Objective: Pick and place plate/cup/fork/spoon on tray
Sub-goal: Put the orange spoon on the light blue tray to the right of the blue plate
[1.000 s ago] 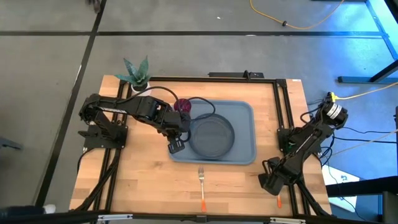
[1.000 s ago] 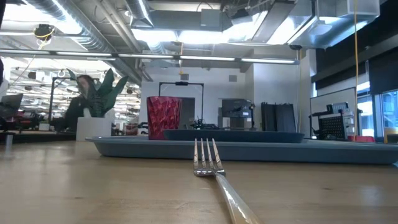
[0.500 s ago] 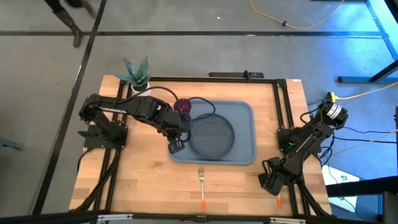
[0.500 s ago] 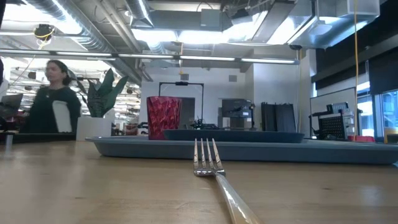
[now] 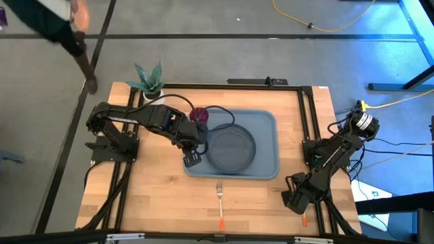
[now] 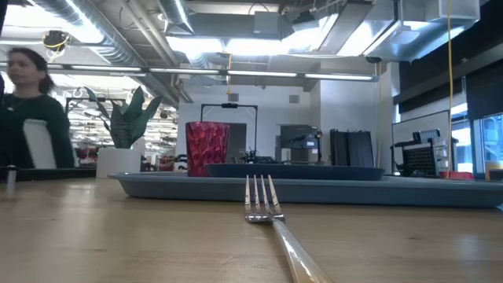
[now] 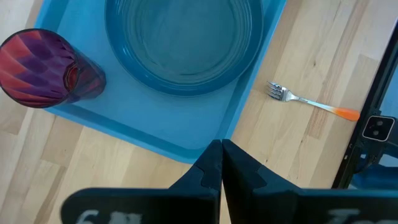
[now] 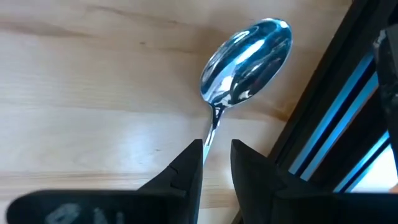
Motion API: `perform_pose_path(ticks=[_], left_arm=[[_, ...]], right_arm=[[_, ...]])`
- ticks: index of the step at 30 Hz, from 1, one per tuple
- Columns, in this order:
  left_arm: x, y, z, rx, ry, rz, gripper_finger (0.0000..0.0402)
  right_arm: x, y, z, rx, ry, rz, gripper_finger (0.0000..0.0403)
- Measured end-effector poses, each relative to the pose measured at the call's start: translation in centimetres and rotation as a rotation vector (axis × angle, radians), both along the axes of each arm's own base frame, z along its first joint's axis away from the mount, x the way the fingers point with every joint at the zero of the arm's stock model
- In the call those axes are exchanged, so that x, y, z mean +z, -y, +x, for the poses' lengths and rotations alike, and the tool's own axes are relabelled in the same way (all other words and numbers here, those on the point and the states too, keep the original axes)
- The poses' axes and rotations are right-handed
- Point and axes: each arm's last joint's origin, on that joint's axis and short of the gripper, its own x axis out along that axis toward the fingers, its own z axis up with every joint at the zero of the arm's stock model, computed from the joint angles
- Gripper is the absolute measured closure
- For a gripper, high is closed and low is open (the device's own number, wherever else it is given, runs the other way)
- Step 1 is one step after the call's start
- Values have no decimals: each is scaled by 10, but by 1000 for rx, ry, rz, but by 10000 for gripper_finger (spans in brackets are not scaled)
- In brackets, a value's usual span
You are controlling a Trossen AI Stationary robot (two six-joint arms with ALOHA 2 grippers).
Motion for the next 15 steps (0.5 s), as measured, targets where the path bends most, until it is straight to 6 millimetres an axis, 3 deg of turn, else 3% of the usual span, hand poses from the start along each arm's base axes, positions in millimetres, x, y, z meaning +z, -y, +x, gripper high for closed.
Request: perform_pose_path(ticks=[15], left_arm=[[0,-1,0,6,0,-4,401]], right_arm=[[-5,-3,-2,9,-45,-19,318]])
